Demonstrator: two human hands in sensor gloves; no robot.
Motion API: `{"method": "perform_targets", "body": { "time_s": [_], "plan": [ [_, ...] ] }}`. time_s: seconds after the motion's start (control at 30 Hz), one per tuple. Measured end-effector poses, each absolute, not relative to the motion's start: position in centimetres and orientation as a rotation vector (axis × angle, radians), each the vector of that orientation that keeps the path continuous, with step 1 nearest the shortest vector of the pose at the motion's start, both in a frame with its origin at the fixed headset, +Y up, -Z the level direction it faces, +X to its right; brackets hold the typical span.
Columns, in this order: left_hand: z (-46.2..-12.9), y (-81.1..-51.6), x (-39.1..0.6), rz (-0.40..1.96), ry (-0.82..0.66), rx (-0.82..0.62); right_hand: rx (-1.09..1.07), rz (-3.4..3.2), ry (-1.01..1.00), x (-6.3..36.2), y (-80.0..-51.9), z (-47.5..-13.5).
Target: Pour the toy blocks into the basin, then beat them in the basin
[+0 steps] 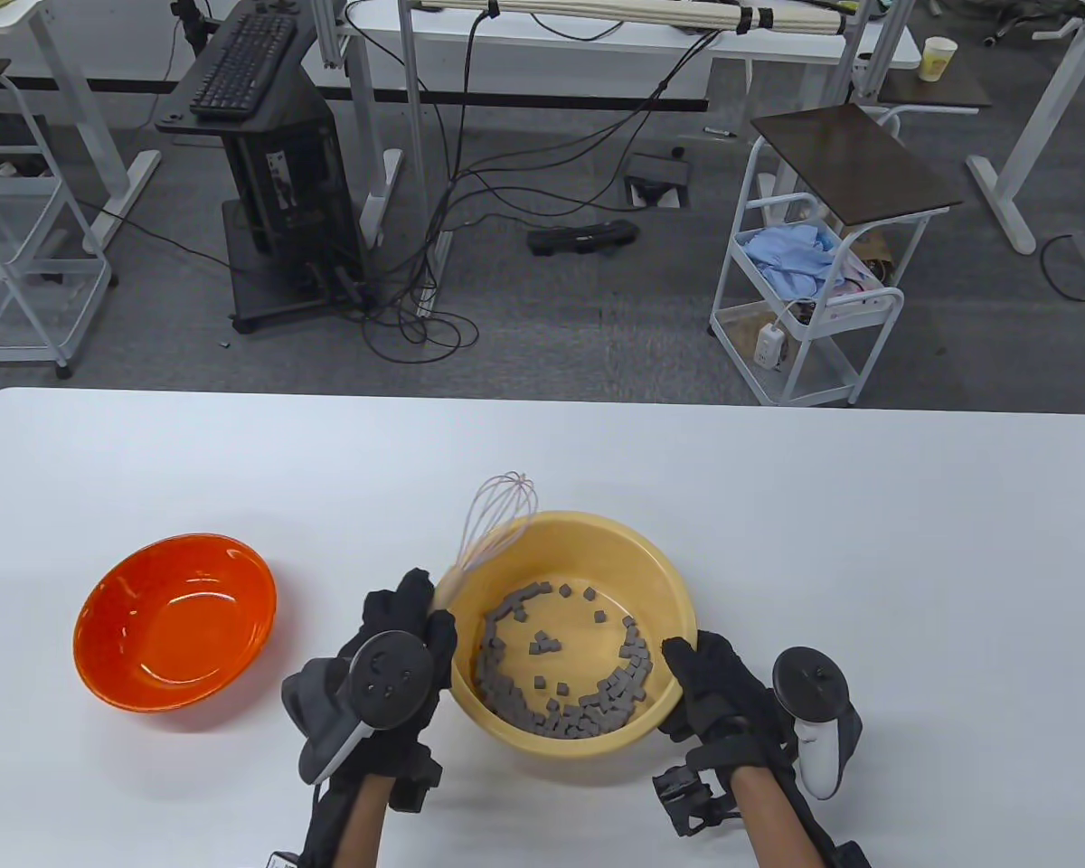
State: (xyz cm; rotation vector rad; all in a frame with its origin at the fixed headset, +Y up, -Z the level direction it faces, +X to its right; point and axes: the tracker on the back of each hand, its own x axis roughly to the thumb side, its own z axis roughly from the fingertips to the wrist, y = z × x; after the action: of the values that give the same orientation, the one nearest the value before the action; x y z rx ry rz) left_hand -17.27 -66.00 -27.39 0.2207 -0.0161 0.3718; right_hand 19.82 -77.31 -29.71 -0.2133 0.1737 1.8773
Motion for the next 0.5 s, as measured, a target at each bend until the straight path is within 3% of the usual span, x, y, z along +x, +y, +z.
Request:
{"method": "perform_targets", "body": {
  "time_s": [0.23,0.5],
  "plan": [
    [-28.5,-67.5,-20.6,0.265,0.102,0.048,-0.217,1.877,0.172,19.8,-77.3,-29.7],
    [-29.6,-69.8,-20.9,0.111,0.225,-0.153,-0.22,1.873,0.168,19.8,-77.3,-29.7]
  ]
}}
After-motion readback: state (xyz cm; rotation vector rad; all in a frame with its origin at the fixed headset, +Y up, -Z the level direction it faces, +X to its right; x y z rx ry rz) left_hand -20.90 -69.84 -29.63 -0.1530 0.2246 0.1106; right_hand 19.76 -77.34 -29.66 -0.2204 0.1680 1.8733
